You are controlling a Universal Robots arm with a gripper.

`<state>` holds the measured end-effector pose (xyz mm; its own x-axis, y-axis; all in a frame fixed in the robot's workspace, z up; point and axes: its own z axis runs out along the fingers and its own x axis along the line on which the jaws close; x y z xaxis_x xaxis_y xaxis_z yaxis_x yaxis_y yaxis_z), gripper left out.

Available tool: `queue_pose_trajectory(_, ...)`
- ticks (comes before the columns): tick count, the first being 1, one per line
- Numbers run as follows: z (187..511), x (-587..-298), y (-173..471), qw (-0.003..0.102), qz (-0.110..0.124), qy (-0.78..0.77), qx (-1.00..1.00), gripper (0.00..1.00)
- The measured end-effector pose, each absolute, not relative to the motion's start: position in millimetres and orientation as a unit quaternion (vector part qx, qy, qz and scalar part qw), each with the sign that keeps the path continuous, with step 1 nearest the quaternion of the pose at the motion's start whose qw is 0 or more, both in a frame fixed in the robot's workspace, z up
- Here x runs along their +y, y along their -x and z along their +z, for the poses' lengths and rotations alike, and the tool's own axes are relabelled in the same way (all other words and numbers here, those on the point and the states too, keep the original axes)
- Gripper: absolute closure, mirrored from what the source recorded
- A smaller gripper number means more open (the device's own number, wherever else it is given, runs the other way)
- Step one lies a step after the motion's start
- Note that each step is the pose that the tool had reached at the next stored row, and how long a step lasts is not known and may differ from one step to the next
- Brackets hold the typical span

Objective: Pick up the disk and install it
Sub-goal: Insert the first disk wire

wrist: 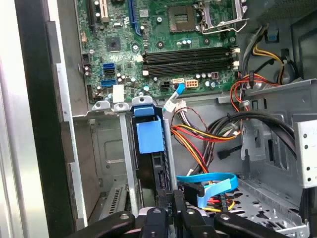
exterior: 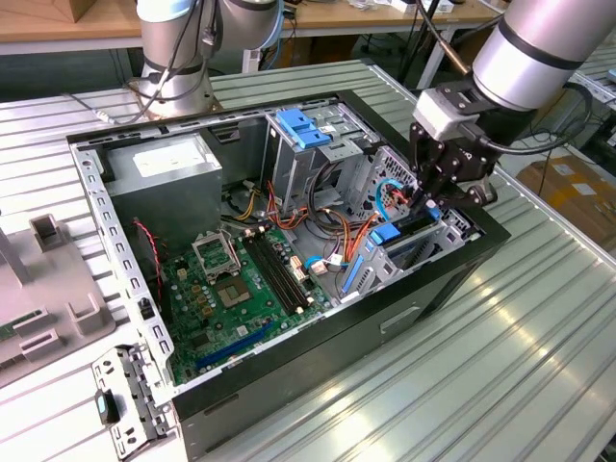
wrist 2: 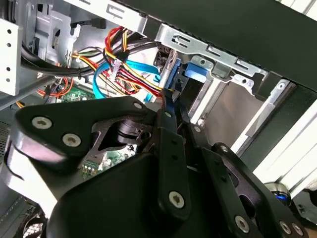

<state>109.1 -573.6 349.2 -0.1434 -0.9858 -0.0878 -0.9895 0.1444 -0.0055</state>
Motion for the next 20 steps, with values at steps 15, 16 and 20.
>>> queue_pose_trajectory(15, 347.0, -579.8, -107.5, 0.035, 0.027, 0.656, 0.753, 0.84)
queue_pose_trajectory(16, 346.9, -579.8, -107.4, 0.035, 0.027, 0.656, 0.753, 0.84)
queue_pose_trajectory(20, 346.5, -579.8, -107.3, 0.034, 0.028, 0.673, 0.739, 0.84)
